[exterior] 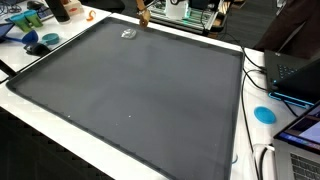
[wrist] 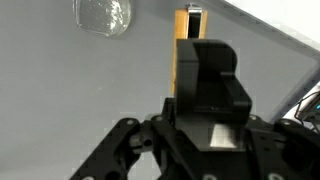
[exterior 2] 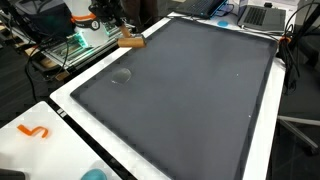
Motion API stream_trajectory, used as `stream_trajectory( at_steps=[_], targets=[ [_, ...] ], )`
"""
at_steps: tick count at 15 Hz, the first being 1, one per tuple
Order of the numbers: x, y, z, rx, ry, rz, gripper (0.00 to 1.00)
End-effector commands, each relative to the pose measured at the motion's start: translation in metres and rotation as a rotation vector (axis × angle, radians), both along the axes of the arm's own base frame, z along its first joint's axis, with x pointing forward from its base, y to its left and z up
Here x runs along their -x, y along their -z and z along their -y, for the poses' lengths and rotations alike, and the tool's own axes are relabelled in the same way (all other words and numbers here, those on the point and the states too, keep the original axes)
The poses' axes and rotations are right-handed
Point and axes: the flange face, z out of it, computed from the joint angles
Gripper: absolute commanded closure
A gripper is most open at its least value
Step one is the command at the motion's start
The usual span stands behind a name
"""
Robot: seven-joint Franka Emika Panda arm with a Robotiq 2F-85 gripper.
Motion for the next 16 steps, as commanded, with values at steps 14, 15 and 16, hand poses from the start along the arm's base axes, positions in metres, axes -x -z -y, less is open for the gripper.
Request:
stream_trajectory(
  at_steps=[14,15,16],
  targets=[
    [-0.047,-0.06,-0.1,0.491,0.023,-0.071,0.75],
    [-0.048,-0.058,-0.107,0.521,0.034,-0.081,0.75],
    [-0.049,-0.056,-0.113,0.537,0.035,-0.099,0.75]
  ],
)
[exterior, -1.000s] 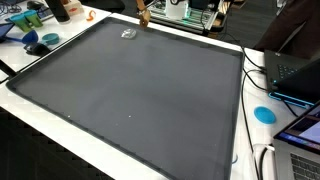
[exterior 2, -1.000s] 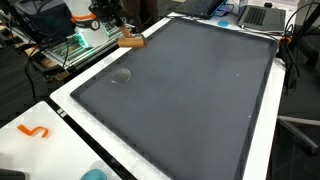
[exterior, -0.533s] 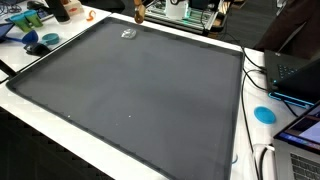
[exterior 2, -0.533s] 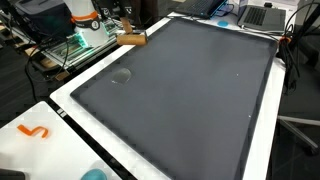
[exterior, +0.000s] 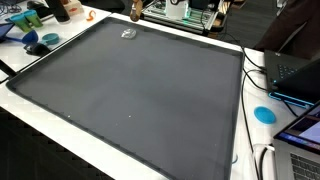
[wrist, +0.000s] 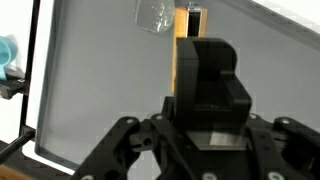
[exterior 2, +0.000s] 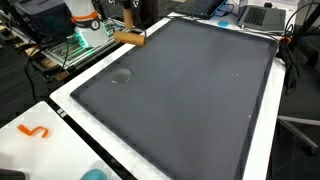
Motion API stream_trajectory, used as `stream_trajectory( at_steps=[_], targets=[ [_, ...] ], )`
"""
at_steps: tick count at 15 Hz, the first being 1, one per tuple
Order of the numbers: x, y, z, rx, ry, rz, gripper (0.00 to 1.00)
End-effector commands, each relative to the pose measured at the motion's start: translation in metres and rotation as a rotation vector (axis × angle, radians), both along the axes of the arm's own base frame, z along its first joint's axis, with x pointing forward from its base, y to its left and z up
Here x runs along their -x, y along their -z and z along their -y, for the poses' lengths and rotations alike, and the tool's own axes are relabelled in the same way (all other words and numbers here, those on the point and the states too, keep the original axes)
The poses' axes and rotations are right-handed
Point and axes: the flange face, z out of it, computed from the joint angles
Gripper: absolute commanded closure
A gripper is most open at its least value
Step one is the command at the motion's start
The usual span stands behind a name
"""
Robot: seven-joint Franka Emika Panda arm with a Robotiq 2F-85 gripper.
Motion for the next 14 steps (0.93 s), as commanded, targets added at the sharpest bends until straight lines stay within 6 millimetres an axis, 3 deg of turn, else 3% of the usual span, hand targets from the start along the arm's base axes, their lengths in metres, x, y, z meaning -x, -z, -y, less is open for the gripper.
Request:
stream_trajectory(
  at_steps=[1,7,14],
  targets=[
    [-0.006,0.004,-0.02,0.105,0.042,-0.041,0.75],
    [-0.013,0.026,-0.036,0.249,0.092,-0.061,0.75],
    [-0.02,0.053,-0.039,0.365,0.153,-0.066,0.75]
  ],
)
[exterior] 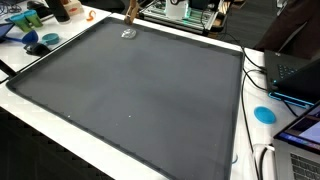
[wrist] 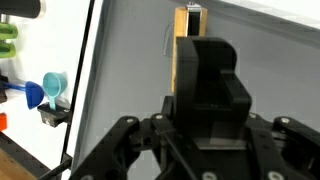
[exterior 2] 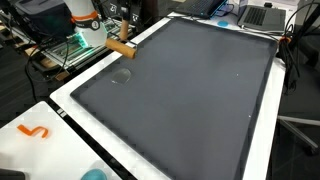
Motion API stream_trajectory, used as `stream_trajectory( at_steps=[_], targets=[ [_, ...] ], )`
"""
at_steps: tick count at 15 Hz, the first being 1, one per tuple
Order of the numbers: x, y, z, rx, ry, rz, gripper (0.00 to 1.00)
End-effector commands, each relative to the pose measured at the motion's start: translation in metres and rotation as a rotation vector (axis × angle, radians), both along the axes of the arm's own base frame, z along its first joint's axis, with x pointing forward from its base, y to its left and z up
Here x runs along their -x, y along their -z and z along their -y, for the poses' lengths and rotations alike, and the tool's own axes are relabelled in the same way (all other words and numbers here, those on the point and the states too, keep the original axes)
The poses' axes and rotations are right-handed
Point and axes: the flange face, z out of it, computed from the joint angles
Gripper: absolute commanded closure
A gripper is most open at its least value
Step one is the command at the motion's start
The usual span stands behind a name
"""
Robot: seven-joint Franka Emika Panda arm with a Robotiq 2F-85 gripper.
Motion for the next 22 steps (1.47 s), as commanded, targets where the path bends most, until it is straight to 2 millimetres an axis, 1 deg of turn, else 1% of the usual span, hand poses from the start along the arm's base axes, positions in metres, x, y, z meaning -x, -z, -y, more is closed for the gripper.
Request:
stream_trajectory(
  at_steps=[1,6,10,16,22],
  targets=[
    [-0.005,0.005,-0.001,0.073,0.033,0.006,0.75],
    [-0.009,0.021,0.004,0.13,0.069,0.025,0.75],
    [-0.013,0.03,0.007,0.156,0.056,0.025,0.75],
    [-0.018,0.036,0.01,0.169,0.059,0.022,0.75],
    [-0.023,0.041,0.018,0.148,0.07,0.013,0.75]
  ],
)
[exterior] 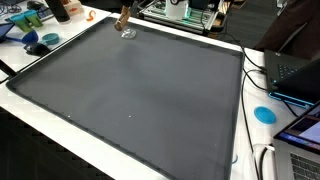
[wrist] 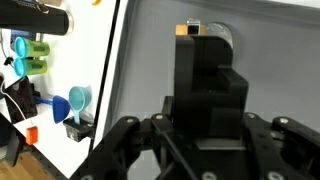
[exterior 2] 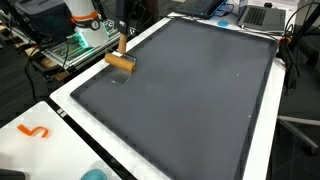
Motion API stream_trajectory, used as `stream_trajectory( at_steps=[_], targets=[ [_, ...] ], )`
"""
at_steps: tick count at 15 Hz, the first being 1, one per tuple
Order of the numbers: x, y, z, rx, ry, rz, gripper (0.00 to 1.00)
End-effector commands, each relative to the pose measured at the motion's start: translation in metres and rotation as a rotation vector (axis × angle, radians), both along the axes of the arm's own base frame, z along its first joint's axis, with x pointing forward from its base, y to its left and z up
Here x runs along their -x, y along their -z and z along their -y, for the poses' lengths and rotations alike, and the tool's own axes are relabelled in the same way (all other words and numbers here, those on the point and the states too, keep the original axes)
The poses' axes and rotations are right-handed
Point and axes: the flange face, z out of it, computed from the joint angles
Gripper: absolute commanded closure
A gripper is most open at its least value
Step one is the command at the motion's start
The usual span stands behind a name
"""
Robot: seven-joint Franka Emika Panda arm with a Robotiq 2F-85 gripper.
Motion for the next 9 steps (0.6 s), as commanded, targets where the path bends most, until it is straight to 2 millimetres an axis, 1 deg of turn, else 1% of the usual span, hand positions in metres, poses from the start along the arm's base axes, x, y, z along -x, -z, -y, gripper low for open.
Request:
stream_trajectory(
  at_steps=[1,6,9],
  targets=[
    [-0.005,0.0,0.006,0.006,0.002,0.011,0.75],
    [-0.007,-0.004,0.017,-0.023,-0.001,0.006,0.75],
    [-0.009,-0.011,0.026,-0.039,-0.006,0.01,0.75]
  ],
)
